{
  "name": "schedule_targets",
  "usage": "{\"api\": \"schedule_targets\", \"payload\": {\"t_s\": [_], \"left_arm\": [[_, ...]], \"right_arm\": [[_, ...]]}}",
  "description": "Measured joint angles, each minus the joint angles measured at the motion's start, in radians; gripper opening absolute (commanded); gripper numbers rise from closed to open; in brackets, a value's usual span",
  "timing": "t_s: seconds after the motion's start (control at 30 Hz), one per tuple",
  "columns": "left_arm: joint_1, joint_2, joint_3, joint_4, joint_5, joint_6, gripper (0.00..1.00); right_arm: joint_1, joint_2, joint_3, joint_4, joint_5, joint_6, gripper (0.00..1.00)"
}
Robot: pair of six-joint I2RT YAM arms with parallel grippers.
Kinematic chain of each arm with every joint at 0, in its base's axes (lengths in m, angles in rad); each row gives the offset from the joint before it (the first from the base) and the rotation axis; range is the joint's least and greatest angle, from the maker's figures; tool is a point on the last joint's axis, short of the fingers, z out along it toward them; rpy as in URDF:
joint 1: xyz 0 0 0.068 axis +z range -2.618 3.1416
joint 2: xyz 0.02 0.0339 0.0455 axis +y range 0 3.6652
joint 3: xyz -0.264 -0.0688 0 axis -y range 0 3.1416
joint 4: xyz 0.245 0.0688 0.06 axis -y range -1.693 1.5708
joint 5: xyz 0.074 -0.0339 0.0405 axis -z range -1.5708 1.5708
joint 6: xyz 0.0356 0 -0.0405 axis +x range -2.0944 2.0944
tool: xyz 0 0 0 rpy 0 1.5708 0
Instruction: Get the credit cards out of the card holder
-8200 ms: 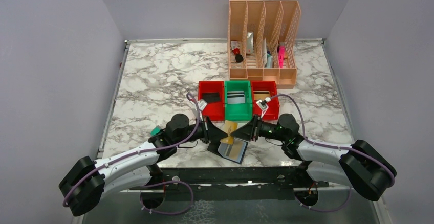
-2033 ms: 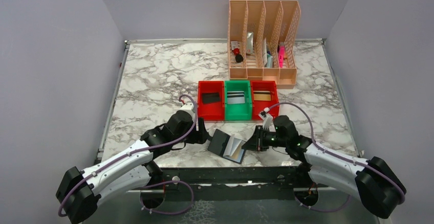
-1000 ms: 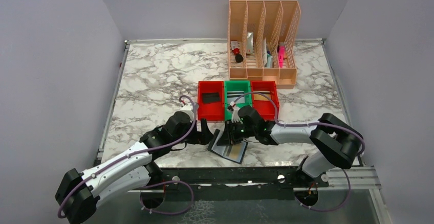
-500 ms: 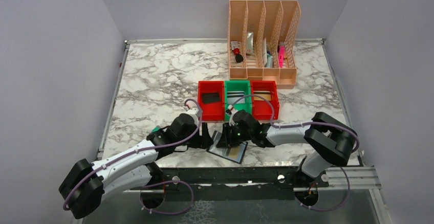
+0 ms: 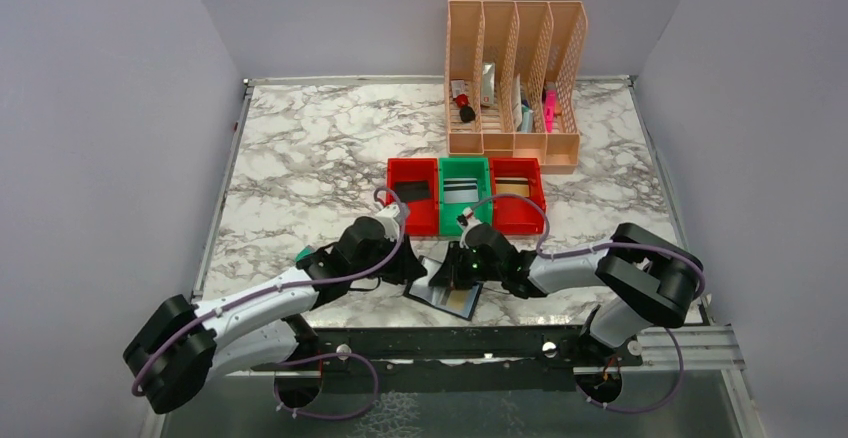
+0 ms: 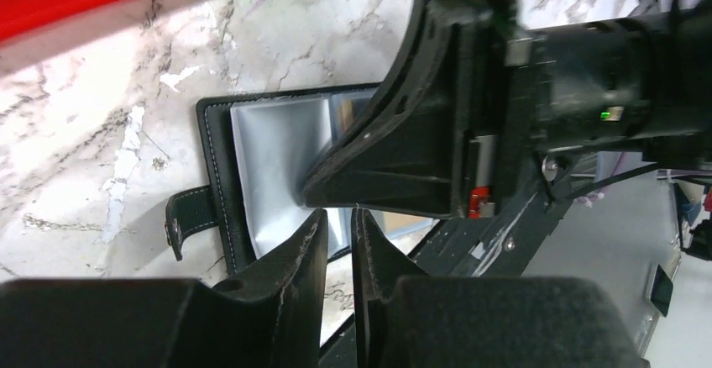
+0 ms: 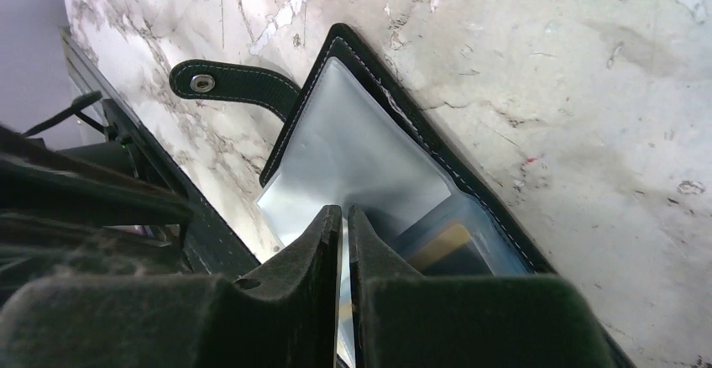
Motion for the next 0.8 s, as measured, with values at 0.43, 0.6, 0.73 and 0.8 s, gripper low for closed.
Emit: {"api": "schedule_targets", "payload": {"t_s": [0.43, 0.6, 0.73, 0.8], "left_arm": [[-0.026, 0.218, 0.000, 0.066, 0.003, -0.010, 0.16], [-0.027, 0.227, -0.003, 0.067, 0.002, -0.010, 0.16], [-0.032, 0.231, -0.009, 0.067, 0.002, -0.010, 0.16], [-0.032, 0.231, -0.011, 0.067, 0.002, -0.010, 0.16]], "right_arm": [[0.000, -0.142, -0.060, -0.073, 0.045, 0.011, 0.24], [0.000, -0.320, -0.064, -0.206, 0.107, -0.014, 0.33], [0.000, -0.436, -0.064, -0.328, 0.164, -0.022, 0.38], [0.000, -0.471, -0.068, -0.378, 0.184, -0.014, 0.39]]}}
